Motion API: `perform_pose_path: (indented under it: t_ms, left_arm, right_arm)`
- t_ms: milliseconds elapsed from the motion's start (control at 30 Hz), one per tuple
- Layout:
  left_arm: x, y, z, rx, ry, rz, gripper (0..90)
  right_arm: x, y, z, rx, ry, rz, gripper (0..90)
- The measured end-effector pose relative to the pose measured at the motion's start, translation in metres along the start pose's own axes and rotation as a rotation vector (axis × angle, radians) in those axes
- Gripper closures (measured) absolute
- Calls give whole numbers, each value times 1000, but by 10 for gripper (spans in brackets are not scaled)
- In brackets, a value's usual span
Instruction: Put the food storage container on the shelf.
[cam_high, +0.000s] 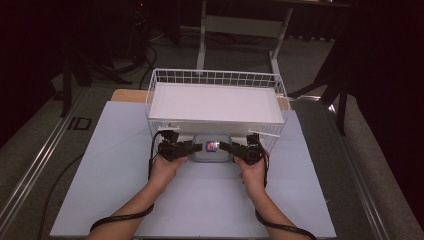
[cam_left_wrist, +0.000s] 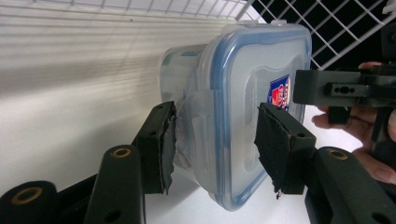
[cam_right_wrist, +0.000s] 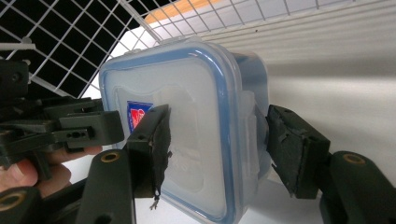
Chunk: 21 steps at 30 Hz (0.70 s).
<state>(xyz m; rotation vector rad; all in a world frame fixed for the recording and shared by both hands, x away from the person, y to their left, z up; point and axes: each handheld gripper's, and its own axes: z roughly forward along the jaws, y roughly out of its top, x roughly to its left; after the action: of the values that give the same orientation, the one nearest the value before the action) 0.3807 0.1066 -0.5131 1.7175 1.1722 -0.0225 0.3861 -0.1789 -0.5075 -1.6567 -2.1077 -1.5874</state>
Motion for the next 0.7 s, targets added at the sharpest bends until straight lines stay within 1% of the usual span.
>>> perform_pose_path:
  t_ms: [33, 67, 100, 133, 167, 200, 233, 267, 367, 400, 433, 467, 533, 567, 600, 633, 667, 700]
  left_arm:
    - [2, 0, 1, -10, 4, 3, 499]
    - [0, 2, 2, -8, -3, -24, 500]
    - [4, 4, 3, -4, -1, -3, 499]
    - [4, 5, 3, -6, -4, -3, 498]
    - [4, 6, 4, -14, -4, 11, 498]
    - [5, 6, 5, -16, -2, 13, 497]
    - [6, 6, 6, -24, 1, 2, 496]
    - [6, 6, 7, -27, 2, 5, 495]
    - [7, 7, 10, -32, 12, 15, 476]
    - [8, 7, 11, -32, 12, 16, 466]
    - [8, 7, 11, -36, 12, 14, 462]
    - [8, 6, 12, -42, 12, 8, 459]
    - [8, 6, 12, -46, 20, 6, 447]
    - [7, 5, 12, -61, 44, 13, 447]
    - [6, 5, 13, -67, 69, 22, 449]
    - [7, 5, 14, -63, 69, 18, 449]
    - [7, 5, 14, -63, 69, 18, 443]
    - [8, 4, 16, -69, 65, 12, 443]
  right_arm:
    - [-2, 0, 2, -2, -3, -5, 415]
    - [-5, 1, 3, -7, 5, 19, 415]
    - [-6, 1, 4, -8, 3, 24, 414]
    - [-7, 2, 4, -12, 1, 25, 414]
    - [-8, 3, 5, -12, 1, 24, 413]
    - [-8, 4, 5, -11, 5, 25, 412]
    - [-9, 5, 6, -12, 9, 25, 411]
    - [-10, 6, 6, -16, 8, 28, 407]
    - [-10, 7, 9, -21, -9, 30, 395]
    - [-10, 8, 10, -15, -12, 32, 391]
    - [-9, 8, 10, -10, -16, 37, 389]
    - [-10, 9, 11, -15, -19, 32, 384]
    - [-9, 8, 12, -11, -20, 36, 380]
    - [-10, 8, 12, -13, -22, 34, 380]
    - [-11, 8, 14, -13, -39, 30, 356]
    - [-12, 7, 15, -13, -49, 34, 349]
    - [-12, 7, 15, -13, -49, 34, 349]
    - [-14, 7, 16, -20, -59, 32, 360]
